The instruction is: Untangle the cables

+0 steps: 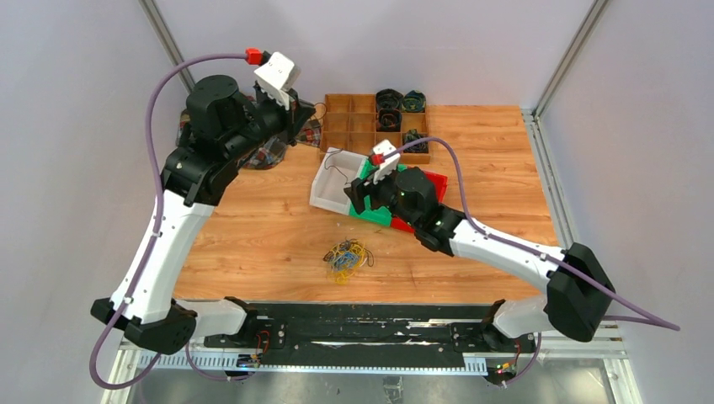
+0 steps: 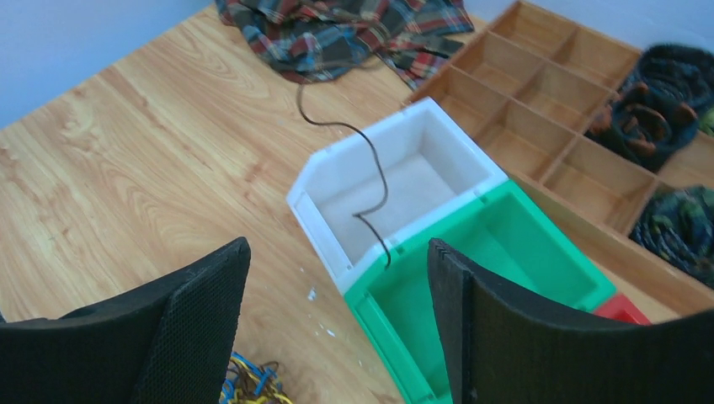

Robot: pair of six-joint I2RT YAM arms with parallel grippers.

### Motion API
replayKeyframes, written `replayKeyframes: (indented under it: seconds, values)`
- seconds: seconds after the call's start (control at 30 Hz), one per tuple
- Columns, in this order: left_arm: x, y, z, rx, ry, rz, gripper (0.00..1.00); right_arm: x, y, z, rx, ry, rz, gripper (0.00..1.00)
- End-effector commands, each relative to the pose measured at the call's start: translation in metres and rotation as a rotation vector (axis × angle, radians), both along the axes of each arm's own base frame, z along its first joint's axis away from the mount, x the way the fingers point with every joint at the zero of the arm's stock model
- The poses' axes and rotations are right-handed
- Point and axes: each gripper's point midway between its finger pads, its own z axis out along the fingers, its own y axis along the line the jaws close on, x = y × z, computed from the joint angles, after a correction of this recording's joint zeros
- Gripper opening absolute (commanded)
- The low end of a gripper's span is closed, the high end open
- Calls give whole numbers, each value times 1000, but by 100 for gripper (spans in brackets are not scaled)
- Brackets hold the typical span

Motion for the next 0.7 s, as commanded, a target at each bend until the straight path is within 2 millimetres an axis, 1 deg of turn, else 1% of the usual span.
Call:
replayKeyframes:
  seconds: [0.0,0.07,0.17,0.27,0.3,0.37,0.4,0.43,0.47,0.57,0.67]
  values:
    - [15,0,0,20,-54,29,0,8,-36,-5,15,21,-134,77]
    - [22,-1,-10,36,-45,37,1,15,-57,-12,-17,23,-227,77]
    - [27,-5,-25,68,-22,23,0,25,-97,-24,-55,37,-396,77]
    - [32,-8,-37,92,-4,13,0,35,-137,-37,-84,102,-568,78]
    - [33,-9,-39,98,-2,12,0,35,-145,-44,-93,126,-598,78]
    - [35,-9,-44,109,-4,9,0,36,-152,-58,-108,165,-628,78]
    - [36,-9,-45,111,-8,10,0,37,-154,-67,-126,187,-635,78]
    - [37,-9,-47,113,-7,12,0,39,-154,-72,-133,200,-637,78]
    - [38,-9,-49,117,-4,12,1,41,-154,-82,-160,225,-640,78]
    - [41,-9,-53,131,8,12,0,49,-153,-102,-204,282,-631,77]
    - [45,-3,-53,138,22,20,0,57,-146,-117,-217,342,-594,75]
